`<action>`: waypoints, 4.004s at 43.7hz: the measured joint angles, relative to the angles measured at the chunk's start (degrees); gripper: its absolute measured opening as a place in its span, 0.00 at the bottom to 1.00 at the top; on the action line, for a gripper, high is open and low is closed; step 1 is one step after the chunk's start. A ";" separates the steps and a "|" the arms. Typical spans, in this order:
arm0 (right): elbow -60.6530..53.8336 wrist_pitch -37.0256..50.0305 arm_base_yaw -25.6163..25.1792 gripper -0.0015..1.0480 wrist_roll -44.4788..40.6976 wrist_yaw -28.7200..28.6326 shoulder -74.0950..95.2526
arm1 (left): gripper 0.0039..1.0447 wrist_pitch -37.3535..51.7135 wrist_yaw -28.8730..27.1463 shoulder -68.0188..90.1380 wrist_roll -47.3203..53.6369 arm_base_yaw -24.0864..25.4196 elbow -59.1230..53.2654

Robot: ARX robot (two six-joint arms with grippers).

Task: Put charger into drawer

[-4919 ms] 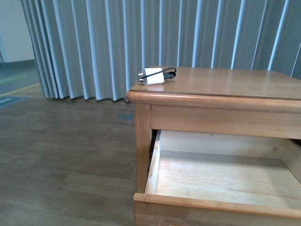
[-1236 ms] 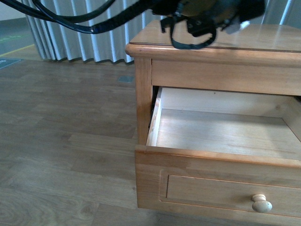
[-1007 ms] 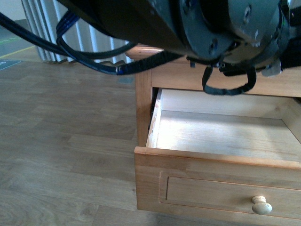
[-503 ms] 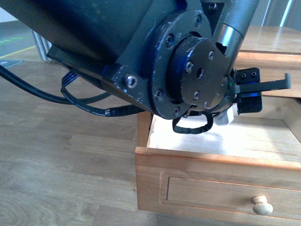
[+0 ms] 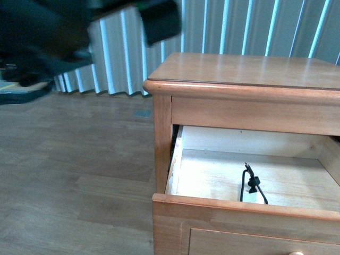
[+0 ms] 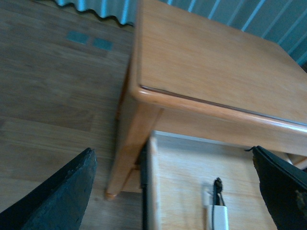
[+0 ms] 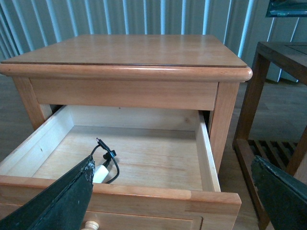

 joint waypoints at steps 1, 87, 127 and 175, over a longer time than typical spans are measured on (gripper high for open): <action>0.00 0.00 0.00 0.92 0.00 0.00 0.00 | 0.94 -0.22 -0.55 -1.64 0.02 0.57 -1.07; -0.09 0.00 0.02 0.92 0.00 0.00 0.00 | 0.04 -16.66 15.58 -76.19 20.39 28.35 -48.26; 7.52 2.34 2.16 0.92 -13.88 1.81 41.59 | 0.94 -16.68 15.58 -76.43 20.50 28.35 -48.26; 51.65 30.91 12.61 0.92 -0.83 2.10 105.44 | 0.94 -16.68 15.58 -76.43 20.52 28.35 -48.26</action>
